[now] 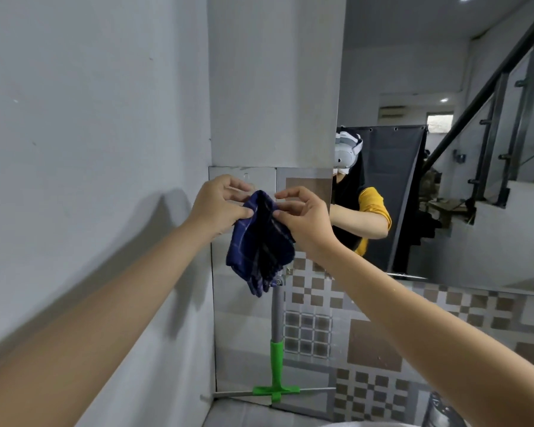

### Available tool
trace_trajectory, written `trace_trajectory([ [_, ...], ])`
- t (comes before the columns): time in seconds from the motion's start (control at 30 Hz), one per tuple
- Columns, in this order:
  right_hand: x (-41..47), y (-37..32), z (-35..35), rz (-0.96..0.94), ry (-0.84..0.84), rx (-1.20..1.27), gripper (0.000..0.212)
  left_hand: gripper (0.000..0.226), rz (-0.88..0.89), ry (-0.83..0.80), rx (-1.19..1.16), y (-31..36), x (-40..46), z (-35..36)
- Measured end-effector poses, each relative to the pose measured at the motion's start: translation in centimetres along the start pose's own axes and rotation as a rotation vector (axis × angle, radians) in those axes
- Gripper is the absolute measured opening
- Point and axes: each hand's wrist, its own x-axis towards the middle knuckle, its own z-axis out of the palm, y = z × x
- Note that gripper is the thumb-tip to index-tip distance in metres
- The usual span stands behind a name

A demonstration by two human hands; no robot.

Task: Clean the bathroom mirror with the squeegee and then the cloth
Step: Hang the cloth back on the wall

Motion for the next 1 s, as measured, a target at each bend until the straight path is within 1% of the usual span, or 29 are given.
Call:
trace_trajectory([
  [0.1,2.0,0.0,-0.4,-0.207,0.052,-0.383,0.024,0.02,0.127,0.126,0.209,-0.8,1.0,-0.5],
  [0.2,3.6,-0.6,-0.6,-0.425,-0.019,-0.735,0.031,0.014,0.249,0.154,0.338,-1.1,2.3,-0.6],
  [0.27,4.7,-0.9,-0.5,-0.537,-0.085,-0.875,0.032,0.018,0.331,0.163,0.437,-1.1,3.3,-0.7],
  [0.37,6.5,-1.0,-0.1,-0.582,-0.128,-1.022,0.038,0.021,0.394,0.199,0.509,-1.3,5.1,-0.9],
  [0.53,9.0,-1.0,0.7,-0.526,-0.138,-1.126,0.045,0.024,0.358,0.193,0.559,-2.0,7.5,-0.8],
  [0.67,9.9,-0.5,1.0,-0.456,-0.148,-1.187,0.052,0.022,0.338,0.187,0.545,-2.5,8.3,-0.2],
  [0.8,9.5,0.8,1.4,-0.41,-0.127,-1.118,0.048,0.023,0.322,0.204,0.51,-3.3,8.0,0.1],
  [0.9,9.2,1.1,1.7,-0.327,-0.132,-0.988,0.048,0.025,0.273,0.199,0.485,-3.5,7.8,0.1],
  [1.0,9.0,1.0,2.0,-0.237,-0.169,-0.969,0.049,0.029,0.234,0.16,0.495,-3.5,7.4,-0.1],
])
